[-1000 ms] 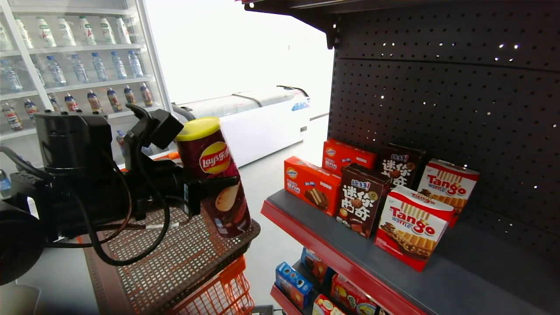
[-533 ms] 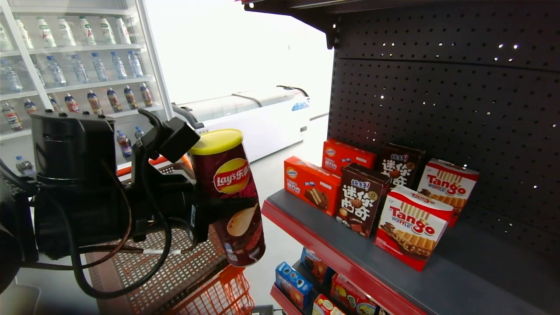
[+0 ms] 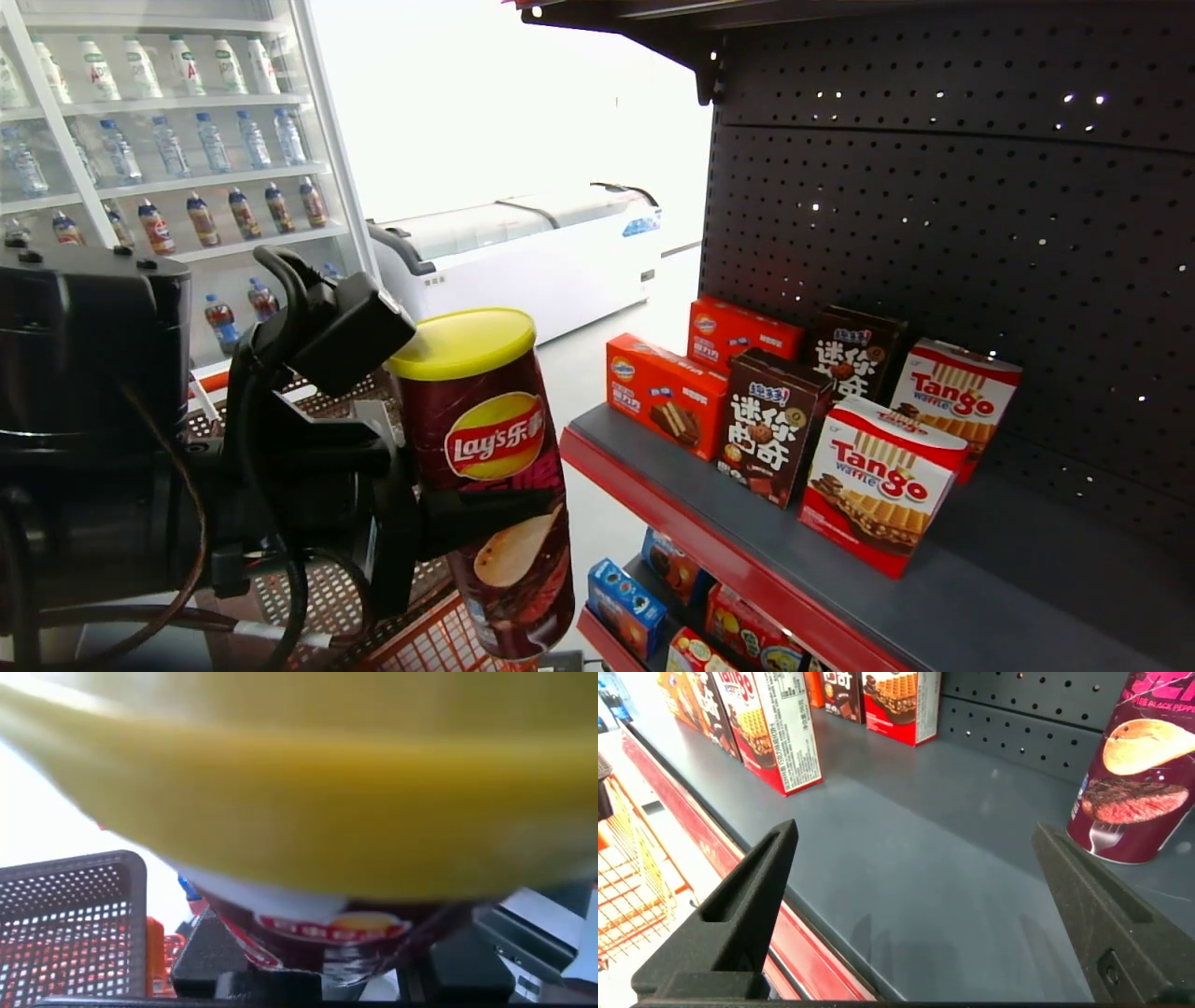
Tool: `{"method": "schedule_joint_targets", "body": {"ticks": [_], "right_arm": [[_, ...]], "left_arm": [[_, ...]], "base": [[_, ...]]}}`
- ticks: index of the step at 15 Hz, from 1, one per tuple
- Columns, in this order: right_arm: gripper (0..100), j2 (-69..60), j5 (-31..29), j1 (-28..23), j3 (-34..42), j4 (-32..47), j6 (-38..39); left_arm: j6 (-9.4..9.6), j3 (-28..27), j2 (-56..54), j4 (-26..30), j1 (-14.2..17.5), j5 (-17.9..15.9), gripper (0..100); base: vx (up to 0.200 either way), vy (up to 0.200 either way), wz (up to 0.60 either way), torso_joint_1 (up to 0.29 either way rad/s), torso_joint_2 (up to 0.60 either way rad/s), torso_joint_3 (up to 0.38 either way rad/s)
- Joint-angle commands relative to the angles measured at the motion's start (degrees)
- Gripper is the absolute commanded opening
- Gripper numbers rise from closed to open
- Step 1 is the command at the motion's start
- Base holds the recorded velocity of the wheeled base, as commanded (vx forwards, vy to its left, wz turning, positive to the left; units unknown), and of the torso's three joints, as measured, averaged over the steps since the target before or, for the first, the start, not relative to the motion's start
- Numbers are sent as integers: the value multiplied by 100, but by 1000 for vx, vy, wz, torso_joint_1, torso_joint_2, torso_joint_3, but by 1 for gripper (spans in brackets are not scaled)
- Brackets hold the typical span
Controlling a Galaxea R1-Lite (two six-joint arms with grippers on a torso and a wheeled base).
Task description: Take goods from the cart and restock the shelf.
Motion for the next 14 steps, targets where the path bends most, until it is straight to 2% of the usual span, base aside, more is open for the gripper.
{"method": "schedule_joint_targets", "body": {"ticks": [1,3,6,14], "right_arm": [[100,9,-2,4,1,2,-1],[100,9,-2,4,1,2,-1],[100,9,-2,4,1,2,-1],[100,9,-2,4,1,2,-1]], "left_arm": [[1,148,-108,-2,-41,-14,0],[1,184,-249,7,-49,-173,0],[10,201,-301,7,-120,-173,0],[10,184,-328,7,-392,-181,0]], "base": [[0,0,0,0,0,0],[0,0,0,0,0,0],[0,0,0,0,0,0],[0,0,-600,3,3,4]]}}
